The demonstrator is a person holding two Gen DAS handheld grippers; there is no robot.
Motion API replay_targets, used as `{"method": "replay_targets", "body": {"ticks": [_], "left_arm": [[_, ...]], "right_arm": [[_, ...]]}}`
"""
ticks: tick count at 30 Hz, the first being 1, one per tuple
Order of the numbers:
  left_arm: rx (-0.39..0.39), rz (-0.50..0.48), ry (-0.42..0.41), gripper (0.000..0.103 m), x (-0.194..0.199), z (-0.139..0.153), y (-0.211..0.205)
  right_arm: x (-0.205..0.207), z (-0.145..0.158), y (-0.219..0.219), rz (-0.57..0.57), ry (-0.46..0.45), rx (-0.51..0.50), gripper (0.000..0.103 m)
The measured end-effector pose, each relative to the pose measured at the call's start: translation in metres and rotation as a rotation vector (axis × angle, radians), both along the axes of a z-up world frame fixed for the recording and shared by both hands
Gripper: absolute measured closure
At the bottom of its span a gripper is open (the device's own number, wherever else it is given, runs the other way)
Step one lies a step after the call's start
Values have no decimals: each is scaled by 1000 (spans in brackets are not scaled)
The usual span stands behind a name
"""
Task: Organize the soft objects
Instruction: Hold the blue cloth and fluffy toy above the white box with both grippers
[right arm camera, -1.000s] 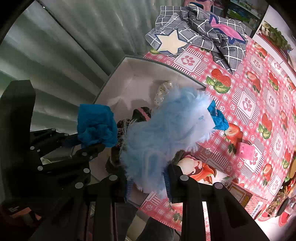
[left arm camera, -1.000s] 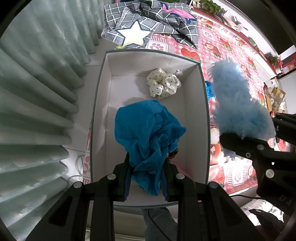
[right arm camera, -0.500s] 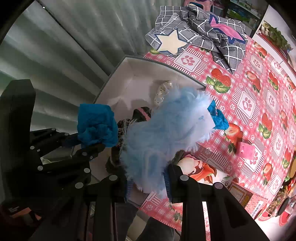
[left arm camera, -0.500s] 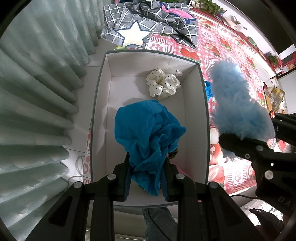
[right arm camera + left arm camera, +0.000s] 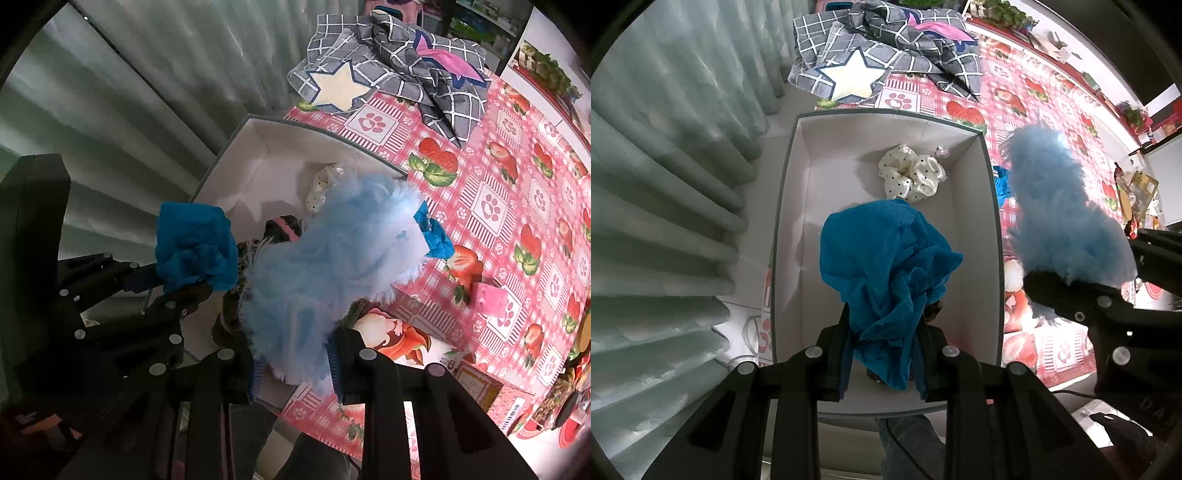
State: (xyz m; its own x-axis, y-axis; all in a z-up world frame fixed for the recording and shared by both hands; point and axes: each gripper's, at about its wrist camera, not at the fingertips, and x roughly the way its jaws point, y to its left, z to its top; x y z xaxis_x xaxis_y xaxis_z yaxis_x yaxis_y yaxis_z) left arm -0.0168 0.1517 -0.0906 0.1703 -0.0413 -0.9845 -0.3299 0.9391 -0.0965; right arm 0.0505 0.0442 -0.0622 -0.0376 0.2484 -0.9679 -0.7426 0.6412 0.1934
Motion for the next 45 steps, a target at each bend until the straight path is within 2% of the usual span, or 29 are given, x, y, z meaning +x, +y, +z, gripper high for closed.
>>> {"method": "replay_targets", "body": {"ticks": [6, 18, 45], "left_arm": [[14, 5, -10, 74, 1, 4, 1], [45, 50, -21, 74, 1, 13, 11], [54, 48, -2, 74, 10, 11, 14]], "right_arm": [[-2, 7, 3, 19, -48, 0, 73], [-3, 10, 14, 58, -51, 18, 73], [8, 3, 14, 55, -29, 22, 73]]}}
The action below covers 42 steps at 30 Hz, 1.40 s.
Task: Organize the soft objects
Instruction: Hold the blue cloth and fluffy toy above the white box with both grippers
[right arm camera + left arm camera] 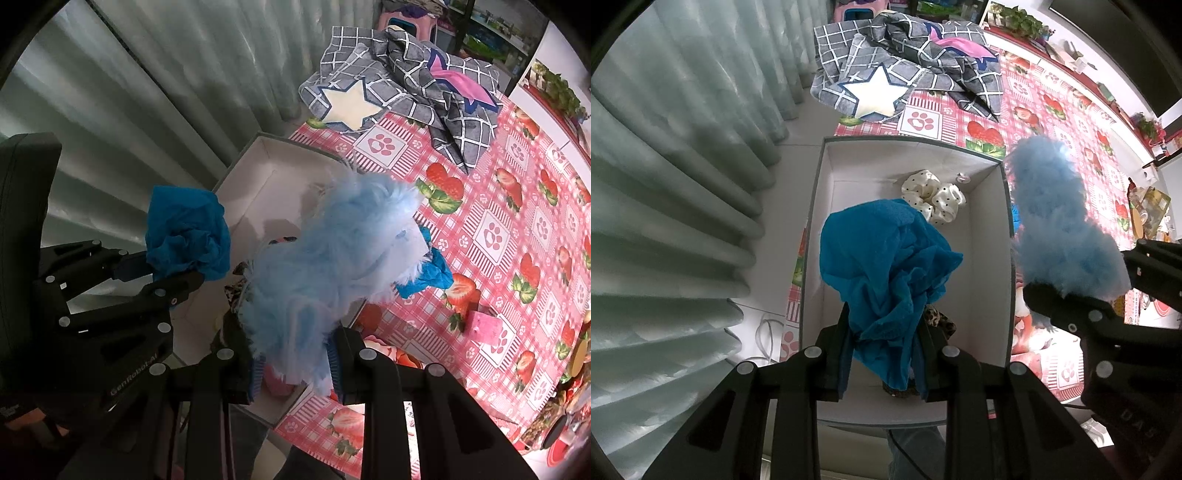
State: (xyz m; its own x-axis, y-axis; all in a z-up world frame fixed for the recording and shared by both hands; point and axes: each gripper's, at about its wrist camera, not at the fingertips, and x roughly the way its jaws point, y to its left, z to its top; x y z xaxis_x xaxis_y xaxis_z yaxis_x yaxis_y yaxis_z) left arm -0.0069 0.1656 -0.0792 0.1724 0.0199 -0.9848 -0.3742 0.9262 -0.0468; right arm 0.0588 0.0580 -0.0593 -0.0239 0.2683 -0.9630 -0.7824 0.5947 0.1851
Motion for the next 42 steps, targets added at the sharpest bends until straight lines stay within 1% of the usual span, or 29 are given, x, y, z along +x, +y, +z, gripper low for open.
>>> {"method": "replay_targets", "body": {"ticks": [42], "left_arm": [[2, -4, 11, 74, 6, -5, 3]], "right_arm": [[6, -7, 5, 1, 16, -10, 73]]}}
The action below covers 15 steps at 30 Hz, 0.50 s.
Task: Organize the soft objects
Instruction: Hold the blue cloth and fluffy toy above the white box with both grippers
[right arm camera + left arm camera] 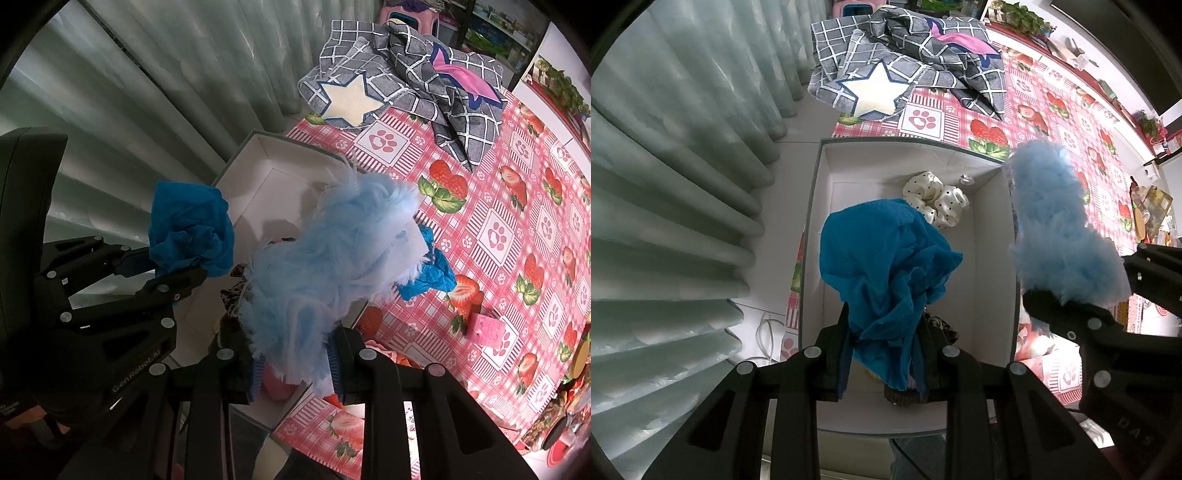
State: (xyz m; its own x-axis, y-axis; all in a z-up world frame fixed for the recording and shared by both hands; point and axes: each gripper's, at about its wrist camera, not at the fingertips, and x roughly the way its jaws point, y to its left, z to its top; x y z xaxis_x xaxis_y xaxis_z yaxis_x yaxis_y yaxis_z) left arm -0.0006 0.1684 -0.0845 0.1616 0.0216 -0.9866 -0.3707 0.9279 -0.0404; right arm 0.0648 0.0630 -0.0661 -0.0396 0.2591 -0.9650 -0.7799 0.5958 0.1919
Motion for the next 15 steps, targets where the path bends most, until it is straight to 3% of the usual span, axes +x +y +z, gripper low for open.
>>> {"method": "replay_targets", "body": {"ticks": [15], "left_arm": [[-4, -2, 0, 74, 1, -1, 1]], "right_arm": [[1, -2, 1, 4, 6, -5, 73]]}}
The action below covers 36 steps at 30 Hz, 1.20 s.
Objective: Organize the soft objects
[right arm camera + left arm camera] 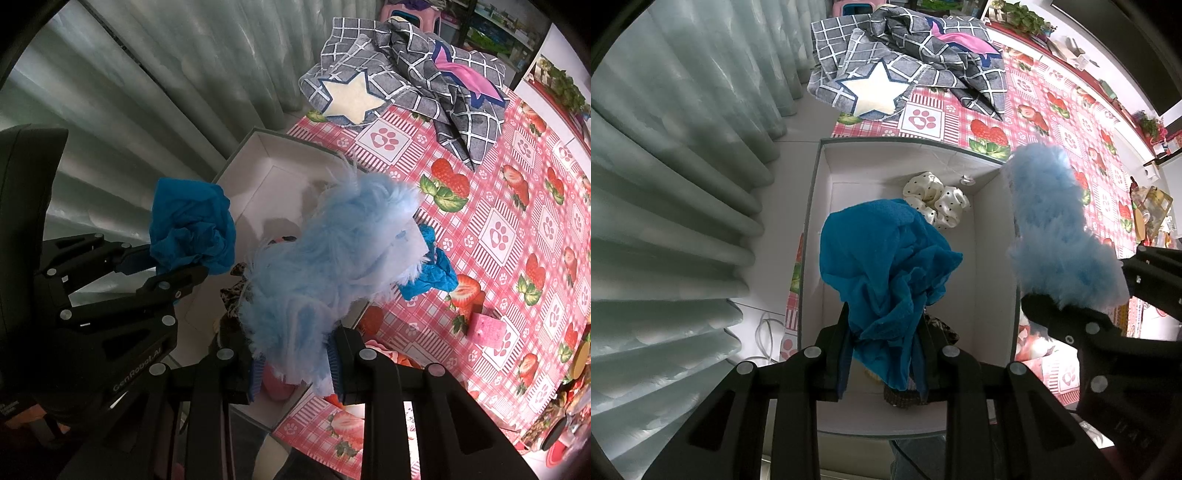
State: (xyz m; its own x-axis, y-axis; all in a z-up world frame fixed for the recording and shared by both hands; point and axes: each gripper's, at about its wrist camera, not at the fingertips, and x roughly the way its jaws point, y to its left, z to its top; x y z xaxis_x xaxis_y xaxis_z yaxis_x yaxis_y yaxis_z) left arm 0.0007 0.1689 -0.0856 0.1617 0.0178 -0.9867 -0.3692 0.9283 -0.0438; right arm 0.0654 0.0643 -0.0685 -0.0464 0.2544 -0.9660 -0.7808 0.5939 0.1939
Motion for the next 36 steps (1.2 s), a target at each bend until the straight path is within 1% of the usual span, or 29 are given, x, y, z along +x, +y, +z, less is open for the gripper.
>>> {"method": "replay_targets", "body": {"ticks": [7, 13, 21, 22, 23, 24, 25, 26, 27, 28, 29, 30, 32, 33, 34, 35, 36], "left_arm": [[-2, 0, -1, 74, 1, -2, 0], [0, -3, 12, 74, 3, -6, 0], [-7, -12, 14, 72, 8, -8, -4], [-9, -10, 12, 71, 8, -8, -4], [-18, -8, 6, 68, 8, -8, -3], [-28, -1, -2, 60, 7, -7, -1], [-33, 9, -8, 55, 6, -6, 1], [-33, 22, -11, 48, 5, -6, 3], [-38, 37, -16, 42, 2, -5, 6], [-46, 49, -20, 39, -1, -5, 9], [-55, 62, -25, 31, -3, -5, 12], [-62, 68, -30, 25, -5, -4, 15], [-57, 76, -40, 24, -8, -1, 17], [-38, 75, -38, 24, -9, 1, 17], [-17, 74, -37, 24, -10, 3, 17], [-6, 76, -45, 24, -11, 5, 17], [-7, 81, -59, 23, -13, 8, 17]], "right_arm": [[2, 1, 1, 14, -9, -10, 73], [4, -8, 5, 18, 9, -24, 73], [5, -13, 12, 38, 0, -34, 73], [5, -13, 12, 39, -6, -34, 73], [6, -13, 12, 40, -12, -33, 73], [7, -13, 11, 38, -10, -33, 73], [9, -13, 11, 33, -6, -32, 73], [12, -13, 9, 23, 0, -31, 70], [14, -14, 8, 17, 0, -31, 62], [16, -13, 6, 10, -6, -30, 56], [18, -12, 5, 5, -11, -24, 49], [19, -11, 4, 2, -10, -17, 47], [19, -9, 3, -5, -4, -10, 46], [19, -8, 3, -6, -7, -10, 39], [19, -8, 3, -11, -14, -11, 34], [18, -7, 2, -19, -22, -9, 25], [18, -6, 0, -26, -22, -5, 21]]}}
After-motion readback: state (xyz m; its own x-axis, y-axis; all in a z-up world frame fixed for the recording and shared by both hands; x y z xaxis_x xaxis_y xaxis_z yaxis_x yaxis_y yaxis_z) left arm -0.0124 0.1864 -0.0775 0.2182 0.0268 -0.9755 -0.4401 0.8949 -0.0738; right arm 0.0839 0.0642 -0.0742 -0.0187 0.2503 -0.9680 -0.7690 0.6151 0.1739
